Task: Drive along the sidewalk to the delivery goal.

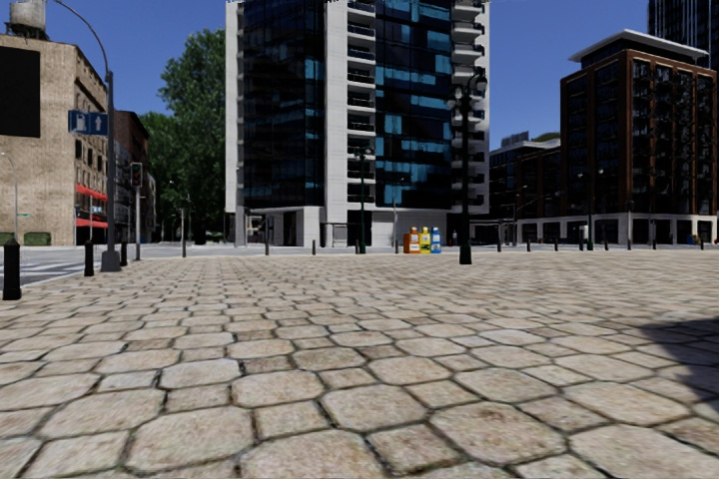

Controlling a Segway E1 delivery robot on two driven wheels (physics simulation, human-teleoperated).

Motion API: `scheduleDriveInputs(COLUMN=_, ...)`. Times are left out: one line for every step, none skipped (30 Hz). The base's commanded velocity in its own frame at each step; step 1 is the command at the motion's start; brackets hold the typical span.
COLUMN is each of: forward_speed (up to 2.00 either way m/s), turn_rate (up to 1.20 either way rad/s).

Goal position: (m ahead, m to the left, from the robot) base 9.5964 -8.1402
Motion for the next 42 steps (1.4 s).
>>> scheduleDriveInputs(forward_speed=1.67, turn_rate=-0.43)
scheduleDriveInputs(forward_speed=1.67, turn_rate=-0.43)
scheduleDriveInputs(forward_speed=1.67, turn_rate=-0.43)
scheduleDriveInputs(forward_speed=1.67, turn_rate=-0.45)
scheduleDriveInputs(forward_speed=1.67, turn_rate=-0.56)
scheduleDriveInputs(forward_speed=1.67, turn_rate=-0.61)
scheduleDriveInputs(forward_speed=1.67, turn_rate=-0.62)
scheduleDriveInputs(forward_speed=1.67, turn_rate=-0.62)
scheduleDriveInputs(forward_speed=1.67, turn_rate=-0.63)
scheduleDriveInputs(forward_speed=1.67, turn_rate=-0.63)
scheduleDriveInputs(forward_speed=1.67, turn_rate=-0.63)
scheduleDriveInputs(forward_speed=1.67, turn_rate=-0.63)
scheduleDriveInputs(forward_speed=1.67, turn_rate=-0.63)
scheduleDriveInputs(forward_speed=1.67, turn_rate=-0.63)
scheduleDriveInputs(forward_speed=1.67, turn_rate=-0.63)
scheduleDriveInputs(forward_speed=1.67, turn_rate=-0.63)
scheduleDriveInputs(forward_speed=1.67, turn_rate=-0.63)
scheduleDriveInputs(forward_speed=1.67, turn_rate=-0.63)
scheduleDriveInputs(forward_speed=1.67, turn_rate=-0.63)
scheduleDriveInputs(forward_speed=1.67, turn_rate=-0.63)
scheduleDriveInputs(forward_speed=1.67, turn_rate=-0.63)
scheduleDriveInputs(forward_speed=1.68, turn_rate=-0.63)
scheduleDriveInputs(forward_speed=1.69, turn_rate=-0.63)
scheduleDriveInputs(forward_speed=1.69, turn_rate=-0.63)
scheduleDriveInputs(forward_speed=1.70, turn_rate=-0.63)
scheduleDriveInputs(forward_speed=1.71, turn_rate=-0.63)
scheduleDriveInputs(forward_speed=1.71, turn_rate=-0.63)
scheduleDriveInputs(forward_speed=1.72, turn_rate=-0.63)
scheduleDriveInputs(forward_speed=1.72, turn_rate=-0.63)
scheduleDriveInputs(forward_speed=1.72, turn_rate=-0.63)
scheduleDriveInputs(forward_speed=1.73, turn_rate=-0.63)
scheduleDriveInputs(forward_speed=1.73, turn_rate=-0.63)
scheduleDriveInputs(forward_speed=1.73, turn_rate=-0.63)
scheduleDriveInputs(forward_speed=1.73, turn_rate=-0.63)
scheduleDriveInputs(forward_speed=1.73, turn_rate=-0.63)
scheduleDriveInputs(forward_speed=1.74, turn_rate=-0.63)
scheduleDriveInputs(forward_speed=1.75, turn_rate=-0.63)
scheduleDriveInputs(forward_speed=1.75, turn_rate=-0.63)
scheduleDriveInputs(forward_speed=1.75, turn_rate=-0.63)
scheduleDriveInputs(forward_speed=1.75, turn_rate=-0.63)
scheduleDriveInputs(forward_speed=1.76, turn_rate=-0.63)
scheduleDriveInputs(forward_speed=1.76, turn_rate=-0.61)
